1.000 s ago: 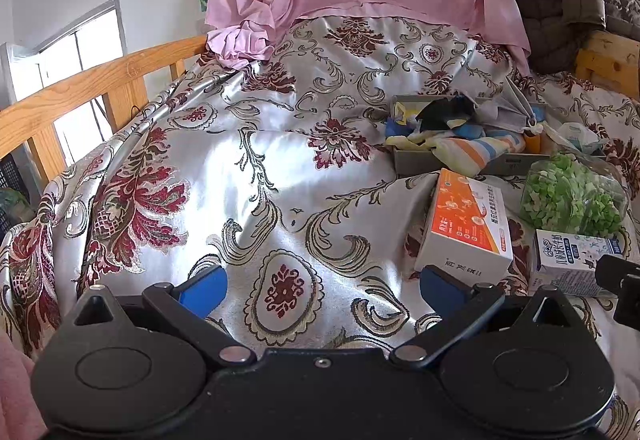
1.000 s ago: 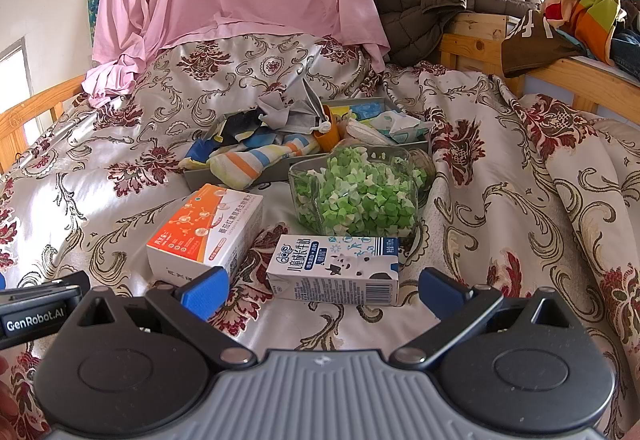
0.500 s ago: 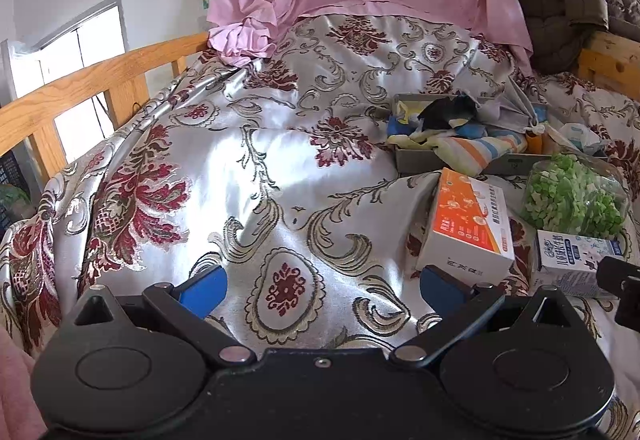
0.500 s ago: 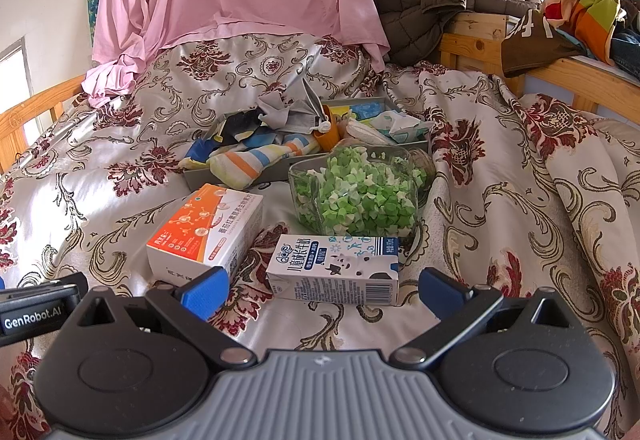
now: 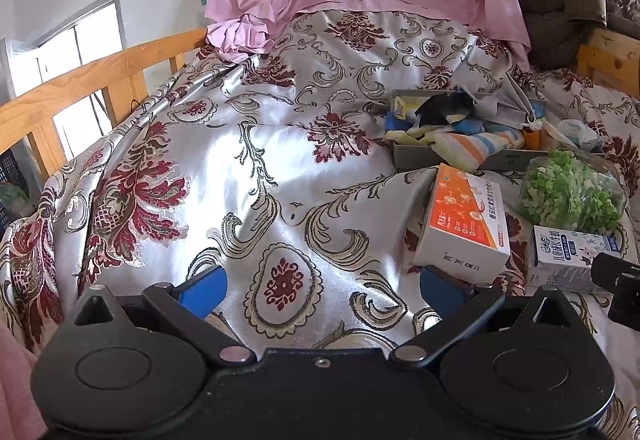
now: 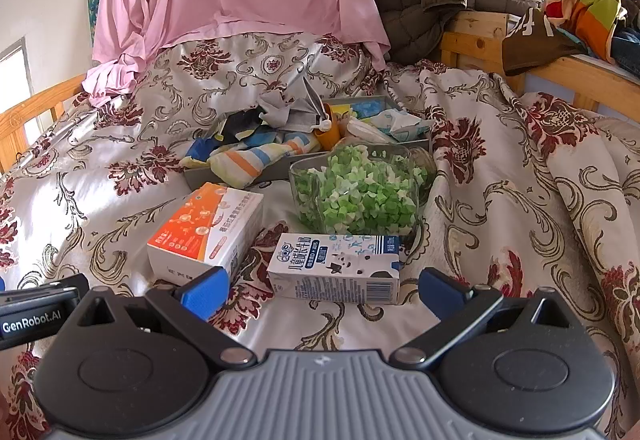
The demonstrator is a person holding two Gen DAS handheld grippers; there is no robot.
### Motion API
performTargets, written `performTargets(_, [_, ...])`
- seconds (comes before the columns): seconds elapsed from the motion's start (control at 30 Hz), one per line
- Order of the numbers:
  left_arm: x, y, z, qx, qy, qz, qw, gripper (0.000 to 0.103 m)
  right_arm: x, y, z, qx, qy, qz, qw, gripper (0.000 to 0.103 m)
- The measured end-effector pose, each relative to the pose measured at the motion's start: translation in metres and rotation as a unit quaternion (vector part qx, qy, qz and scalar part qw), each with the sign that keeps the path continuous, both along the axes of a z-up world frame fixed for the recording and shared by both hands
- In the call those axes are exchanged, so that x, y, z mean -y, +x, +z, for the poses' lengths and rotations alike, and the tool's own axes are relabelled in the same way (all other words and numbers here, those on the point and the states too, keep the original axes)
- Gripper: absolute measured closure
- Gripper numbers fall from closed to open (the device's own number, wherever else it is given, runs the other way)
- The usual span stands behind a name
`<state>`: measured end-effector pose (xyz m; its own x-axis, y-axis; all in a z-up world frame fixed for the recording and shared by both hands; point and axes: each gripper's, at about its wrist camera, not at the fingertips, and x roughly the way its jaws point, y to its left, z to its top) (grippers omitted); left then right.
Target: Organize soft objects
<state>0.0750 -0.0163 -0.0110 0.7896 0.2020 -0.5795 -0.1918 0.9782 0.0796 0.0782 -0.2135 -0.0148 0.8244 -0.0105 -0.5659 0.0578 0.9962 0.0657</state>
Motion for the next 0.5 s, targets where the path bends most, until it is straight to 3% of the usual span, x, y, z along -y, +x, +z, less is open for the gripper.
performTargets(0.5, [0.0005,0.003,-0.0004,-0.004,0.002,0.006,1.0,0.001,-0.0004,-0.0002,-0.0002,-0.001,0.001,0.0,1.0,0.0])
